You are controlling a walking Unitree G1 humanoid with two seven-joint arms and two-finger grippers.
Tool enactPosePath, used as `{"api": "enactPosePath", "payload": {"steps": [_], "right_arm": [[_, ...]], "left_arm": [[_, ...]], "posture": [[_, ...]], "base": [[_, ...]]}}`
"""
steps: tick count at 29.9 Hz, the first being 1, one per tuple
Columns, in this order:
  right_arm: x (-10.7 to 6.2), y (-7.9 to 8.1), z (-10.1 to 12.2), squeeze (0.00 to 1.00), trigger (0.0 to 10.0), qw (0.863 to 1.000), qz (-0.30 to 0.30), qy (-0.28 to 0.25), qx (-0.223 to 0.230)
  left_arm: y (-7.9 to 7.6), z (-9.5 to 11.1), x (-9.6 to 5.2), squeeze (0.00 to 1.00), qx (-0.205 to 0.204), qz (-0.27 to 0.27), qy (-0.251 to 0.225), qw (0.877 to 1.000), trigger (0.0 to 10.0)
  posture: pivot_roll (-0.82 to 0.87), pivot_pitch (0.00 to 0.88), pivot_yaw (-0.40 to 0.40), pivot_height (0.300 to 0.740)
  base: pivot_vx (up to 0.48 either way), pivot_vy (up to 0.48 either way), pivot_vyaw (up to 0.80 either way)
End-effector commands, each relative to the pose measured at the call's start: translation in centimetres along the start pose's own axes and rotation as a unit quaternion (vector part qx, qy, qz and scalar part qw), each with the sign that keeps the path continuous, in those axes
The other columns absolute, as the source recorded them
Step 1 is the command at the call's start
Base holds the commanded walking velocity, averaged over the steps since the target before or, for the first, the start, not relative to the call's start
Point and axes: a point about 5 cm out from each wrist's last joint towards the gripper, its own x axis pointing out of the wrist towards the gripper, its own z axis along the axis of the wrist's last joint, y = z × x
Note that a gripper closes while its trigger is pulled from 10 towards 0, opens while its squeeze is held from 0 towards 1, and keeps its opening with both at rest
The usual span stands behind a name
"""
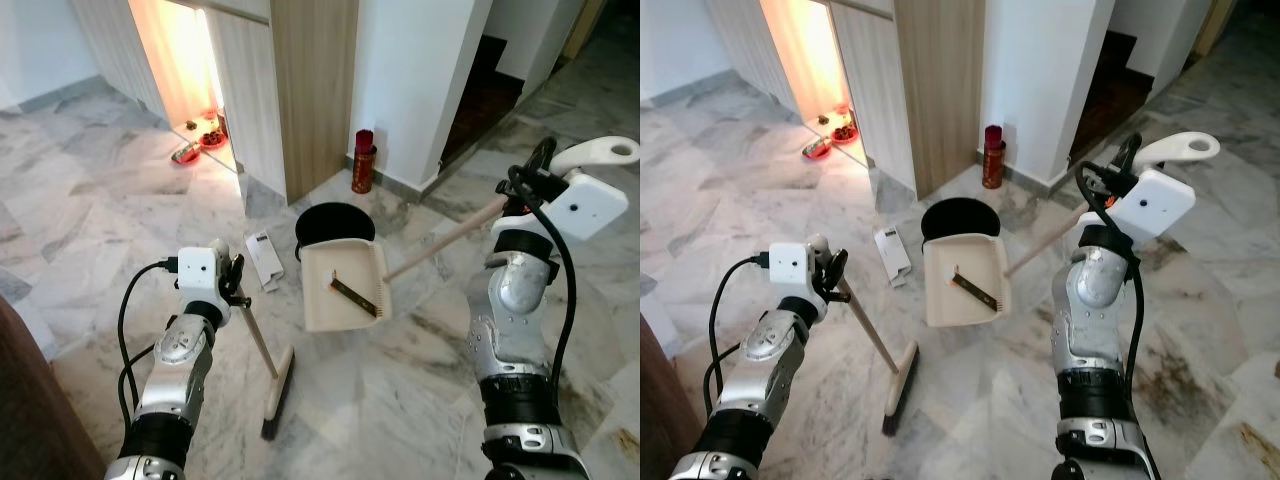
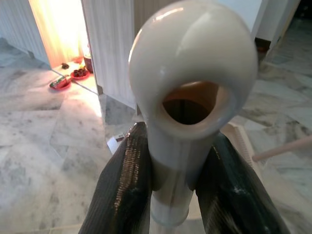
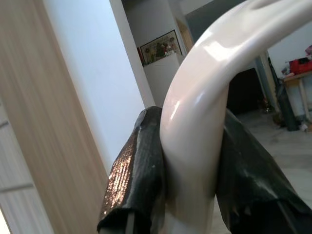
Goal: Sweep floor
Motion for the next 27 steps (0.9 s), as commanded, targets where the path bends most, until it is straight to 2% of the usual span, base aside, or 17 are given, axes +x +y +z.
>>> {"api": "enactPosePath", "payload": {"steps": [1, 15, 27], "right_arm": [[0.9, 1.0, 2.3, 0.00, 10.0, 0.998, 0.004, -0.044, 0.034], [1.1, 1.8, 3.0, 0.00, 10.0, 0.998, 0.017, -0.050, 0.039], [1.2, 3.1, 4.2, 0.00, 10.0, 0.996, 0.041, -0.065, 0.052]], "left_arm": [[0.0, 1.2, 0.2, 0.00, 0.010, 0.001, -0.034, 0.999, 10.0], [0.1, 1.3, 0.2, 0.00, 0.011, 0.007, -0.037, 0.999, 10.0], [0.2, 1.3, 0.2, 0.00, 0.009, 0.012, -0.040, 0.999, 10.0]], "posture": [[0.11, 0.022, 0.000, 0.740], [0.12, 0.043, -0.006, 0.740], [0.12, 0.046, -0.013, 0.740]], "base": [[0.428, 0.000, 0.00], [0.431, 0.000, 0.00], [0.433, 0.000, 0.00]]}}
